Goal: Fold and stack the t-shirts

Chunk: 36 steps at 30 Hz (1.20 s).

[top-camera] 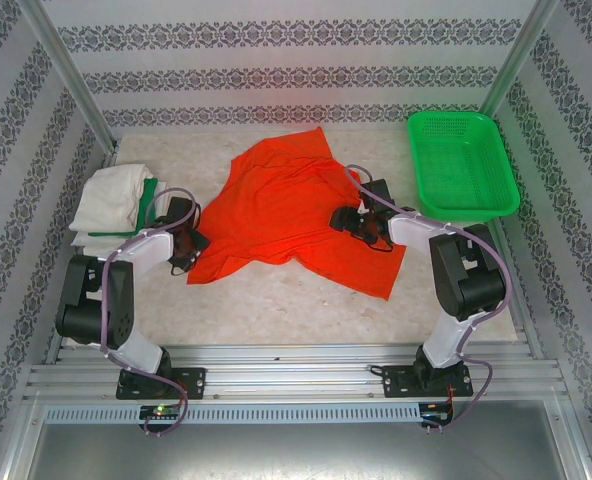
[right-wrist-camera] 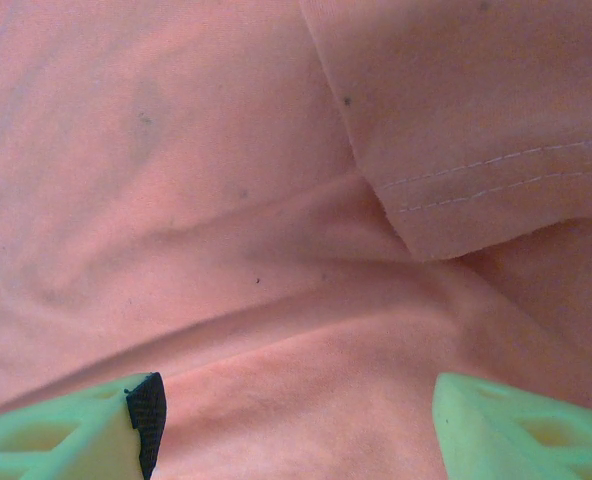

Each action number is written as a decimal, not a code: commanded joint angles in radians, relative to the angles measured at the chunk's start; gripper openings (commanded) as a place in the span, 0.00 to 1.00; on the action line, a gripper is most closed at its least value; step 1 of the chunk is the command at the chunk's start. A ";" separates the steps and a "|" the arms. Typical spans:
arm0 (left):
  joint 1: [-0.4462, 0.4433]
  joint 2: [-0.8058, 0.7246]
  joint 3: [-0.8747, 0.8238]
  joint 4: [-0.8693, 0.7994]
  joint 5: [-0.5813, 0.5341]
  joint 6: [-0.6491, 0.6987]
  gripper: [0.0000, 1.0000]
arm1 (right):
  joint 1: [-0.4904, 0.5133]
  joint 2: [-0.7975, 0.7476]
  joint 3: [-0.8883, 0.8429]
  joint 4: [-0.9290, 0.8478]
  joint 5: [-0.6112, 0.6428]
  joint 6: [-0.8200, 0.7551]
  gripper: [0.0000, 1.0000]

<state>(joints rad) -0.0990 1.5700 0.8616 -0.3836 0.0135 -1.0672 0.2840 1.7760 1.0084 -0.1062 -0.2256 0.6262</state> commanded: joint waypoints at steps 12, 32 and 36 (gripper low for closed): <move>-0.011 0.080 0.075 0.019 0.045 -0.120 0.48 | 0.012 -0.010 0.005 0.006 0.012 -0.005 0.72; -0.010 0.054 -0.070 0.112 0.040 -0.193 0.00 | -0.074 -0.209 -0.223 -0.047 0.167 0.080 0.71; -0.011 0.009 -0.134 0.088 0.057 -0.176 0.00 | -0.096 -0.159 -0.221 -0.035 0.123 0.075 0.71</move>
<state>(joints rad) -0.0990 1.5929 0.7803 -0.2375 0.0784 -1.2392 0.1902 1.5852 0.7887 -0.1307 -0.0937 0.6842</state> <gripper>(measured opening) 0.042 0.707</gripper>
